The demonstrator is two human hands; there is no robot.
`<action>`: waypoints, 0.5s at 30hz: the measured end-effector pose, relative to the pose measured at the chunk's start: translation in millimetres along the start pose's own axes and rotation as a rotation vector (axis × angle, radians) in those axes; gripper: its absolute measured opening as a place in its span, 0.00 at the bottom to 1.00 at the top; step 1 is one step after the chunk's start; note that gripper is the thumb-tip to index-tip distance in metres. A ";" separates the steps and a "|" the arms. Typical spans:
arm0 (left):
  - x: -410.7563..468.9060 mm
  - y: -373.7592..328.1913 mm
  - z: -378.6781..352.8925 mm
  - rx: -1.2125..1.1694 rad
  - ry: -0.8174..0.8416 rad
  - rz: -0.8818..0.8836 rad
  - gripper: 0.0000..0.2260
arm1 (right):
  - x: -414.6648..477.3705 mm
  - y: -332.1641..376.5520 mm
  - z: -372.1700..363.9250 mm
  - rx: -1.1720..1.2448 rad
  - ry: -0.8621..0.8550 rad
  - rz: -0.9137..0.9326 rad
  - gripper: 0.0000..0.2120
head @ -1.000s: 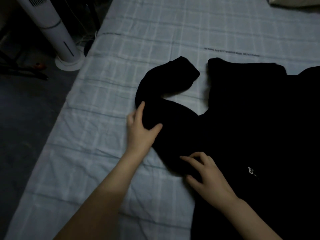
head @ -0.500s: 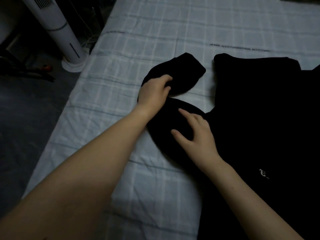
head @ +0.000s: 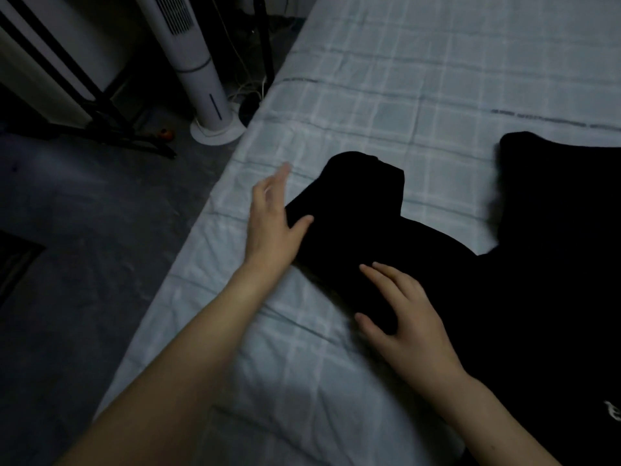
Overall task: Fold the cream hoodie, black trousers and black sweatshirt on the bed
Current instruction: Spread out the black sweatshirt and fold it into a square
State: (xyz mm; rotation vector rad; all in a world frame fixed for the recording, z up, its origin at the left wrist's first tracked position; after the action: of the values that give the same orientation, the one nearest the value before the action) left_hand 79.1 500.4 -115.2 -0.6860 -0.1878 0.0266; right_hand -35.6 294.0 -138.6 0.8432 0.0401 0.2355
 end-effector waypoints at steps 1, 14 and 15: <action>7.0 -20.2 -4.7 0.160 0.026 -0.203 0.34 | 4.7 1.9 -3.3 0.011 -0.005 0.009 0.31; 57.0 -32.9 -13.4 0.253 0.247 -0.453 0.15 | 15.2 8.7 -25.1 0.204 -0.041 -0.022 0.18; 47.1 -34.7 -20.6 0.245 0.298 -0.508 0.19 | 15.0 7.7 -25.9 0.203 -0.045 -0.030 0.18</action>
State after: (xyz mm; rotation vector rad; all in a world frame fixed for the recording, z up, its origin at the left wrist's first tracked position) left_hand 127.9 464.7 -101.1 -0.3765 -0.0653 -0.5292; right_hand -25.8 321.3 -149.3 1.0493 0.0348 0.1857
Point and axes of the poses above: each hand's wrist, its own x-axis towards the middle knuckle, its own z-axis out of the back of the hand, y = z × x, the point moved 8 cm from there along x, towards the middle knuckle, and after that the axes turned 4 degrees about x, right-handed, at the moved point
